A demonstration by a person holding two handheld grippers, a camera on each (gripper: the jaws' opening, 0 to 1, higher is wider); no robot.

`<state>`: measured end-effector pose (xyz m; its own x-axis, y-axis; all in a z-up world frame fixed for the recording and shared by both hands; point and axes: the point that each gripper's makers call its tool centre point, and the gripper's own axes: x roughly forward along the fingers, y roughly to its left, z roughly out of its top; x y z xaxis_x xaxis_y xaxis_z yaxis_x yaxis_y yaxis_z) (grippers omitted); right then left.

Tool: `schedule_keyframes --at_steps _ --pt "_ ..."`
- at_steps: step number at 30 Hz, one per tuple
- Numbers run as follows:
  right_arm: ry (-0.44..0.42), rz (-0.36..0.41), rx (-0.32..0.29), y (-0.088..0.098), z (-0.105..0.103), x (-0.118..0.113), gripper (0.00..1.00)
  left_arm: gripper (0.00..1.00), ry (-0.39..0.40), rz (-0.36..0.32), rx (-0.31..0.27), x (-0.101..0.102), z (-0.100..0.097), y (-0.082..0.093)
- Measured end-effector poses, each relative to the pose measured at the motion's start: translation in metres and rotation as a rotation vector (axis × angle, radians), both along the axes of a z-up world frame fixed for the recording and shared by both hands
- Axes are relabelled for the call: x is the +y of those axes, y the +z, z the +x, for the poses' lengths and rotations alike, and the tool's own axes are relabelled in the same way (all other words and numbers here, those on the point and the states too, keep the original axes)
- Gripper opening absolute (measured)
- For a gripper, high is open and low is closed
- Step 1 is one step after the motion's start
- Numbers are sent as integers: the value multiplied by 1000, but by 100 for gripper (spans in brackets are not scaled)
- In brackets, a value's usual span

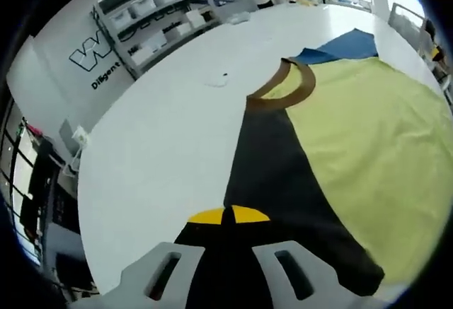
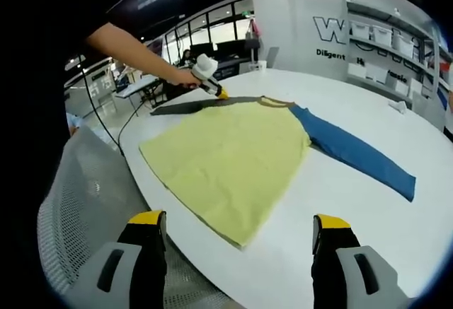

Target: Fold the garment on the visible template until the final outline fits inside the template.

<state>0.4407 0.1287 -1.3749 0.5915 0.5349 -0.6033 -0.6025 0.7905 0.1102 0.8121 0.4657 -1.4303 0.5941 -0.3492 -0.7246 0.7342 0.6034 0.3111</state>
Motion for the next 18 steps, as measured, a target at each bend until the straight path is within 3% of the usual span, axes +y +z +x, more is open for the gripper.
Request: schedule_keyframes --at_steps 6,14,18 --pt "6 13 -6 0 5 4 83 20 84 -96 -3 18 -11 14" --pt "31 30 -15 -1 10 13 82 18 184 -126 16 60 -37 16" --pt "43 34 -17 -1 12 17 82 19 195 -129 28 68 -50 12"
